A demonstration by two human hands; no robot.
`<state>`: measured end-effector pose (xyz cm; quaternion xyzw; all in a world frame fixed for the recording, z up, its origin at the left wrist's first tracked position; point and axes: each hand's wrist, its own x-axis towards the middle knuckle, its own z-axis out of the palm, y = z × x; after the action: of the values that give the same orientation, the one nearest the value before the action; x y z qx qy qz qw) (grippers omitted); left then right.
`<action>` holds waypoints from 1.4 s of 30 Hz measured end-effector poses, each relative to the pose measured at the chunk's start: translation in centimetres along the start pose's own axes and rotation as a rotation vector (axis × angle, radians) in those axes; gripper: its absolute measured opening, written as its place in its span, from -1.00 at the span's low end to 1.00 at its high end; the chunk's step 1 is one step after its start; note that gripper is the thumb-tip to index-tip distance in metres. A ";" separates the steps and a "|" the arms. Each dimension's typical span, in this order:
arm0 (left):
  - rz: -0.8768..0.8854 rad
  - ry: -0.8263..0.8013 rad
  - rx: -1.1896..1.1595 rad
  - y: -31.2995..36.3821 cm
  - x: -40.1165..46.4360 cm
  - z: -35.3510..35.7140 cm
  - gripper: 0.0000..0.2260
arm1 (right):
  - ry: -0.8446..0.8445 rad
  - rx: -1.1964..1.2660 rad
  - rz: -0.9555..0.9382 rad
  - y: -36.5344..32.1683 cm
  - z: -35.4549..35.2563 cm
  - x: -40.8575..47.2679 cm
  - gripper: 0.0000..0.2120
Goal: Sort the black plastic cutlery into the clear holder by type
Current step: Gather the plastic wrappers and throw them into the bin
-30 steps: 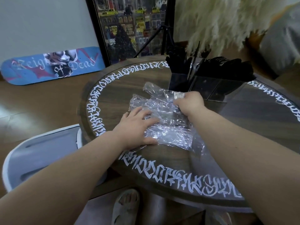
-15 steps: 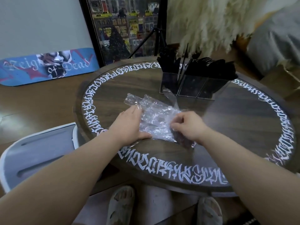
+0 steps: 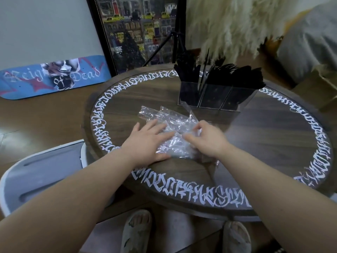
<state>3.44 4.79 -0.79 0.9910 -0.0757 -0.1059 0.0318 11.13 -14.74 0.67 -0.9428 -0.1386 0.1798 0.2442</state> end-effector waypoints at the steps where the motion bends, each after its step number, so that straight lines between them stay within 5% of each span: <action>1: 0.005 0.002 -0.018 -0.1 0.1 0.2 -0.40 | 0.030 0.054 0.036 -0.2 -0.4 0.1 -0.54; 5: 0.023 -0.010 -0.011 -0.3 0.4 0.4 -0.45 | 0.171 -0.024 0.149 -1.1 -1.7 1.5 -0.34; 11: 0.037 -0.021 -0.034 -0.6 0.5 0.6 -0.47 | 0.167 -0.190 0.134 -1.8 -1.2 3.8 -0.84; 14: 0.050 -0.004 -0.028 -0.7 0.6 0.8 -0.50 | 0.336 -0.172 -0.044 -1.7 -1.3 4.1 -0.77; 17: 0.057 -0.002 -0.037 -0.7 0.6 0.8 -0.52 | 0.204 -0.212 -0.192 -2.0 -0.9 4.5 -0.70; 19: 0.051 -0.012 -0.042 -0.7 0.6 0.7 -0.53 | -0.033 -0.175 -0.210 -2.7 -0.9 4.0 -0.60; 22: 0.037 0.031 -0.099 -0.9 0.7 0.9 -0.53 | -0.283 -0.174 -0.241 -3.3 -1.1 3.0 -0.13; 26: -0.027 0.201 -0.240 -0.5 0.8 0.9 -0.38 | -0.226 -0.420 -0.288 -2.6 0.4 2.5 0.13; 30: -0.155 0.369 -0.161 -0.5 0.5 0.6 -0.19 | -0.138 -0.350 -0.303 -2.4 1.6 3.0 -0.21; 35: -0.268 0.312 -0.152 -1.6 -0.6 0.1 -0.13 | -0.091 -0.368 -0.335 -2.4 1.9 2.8 -0.80; 42: -0.277 0.309 -0.240 -1.6 -2.8 -0.7 -0.12 | 0.061 -0.226 -0.339 -3.0 0.9 1.1 -0.86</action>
<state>1.16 6.87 0.36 0.9854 0.0799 0.0356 0.1459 11.20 -11.48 1.20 -0.9323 -0.3073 0.0909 0.1680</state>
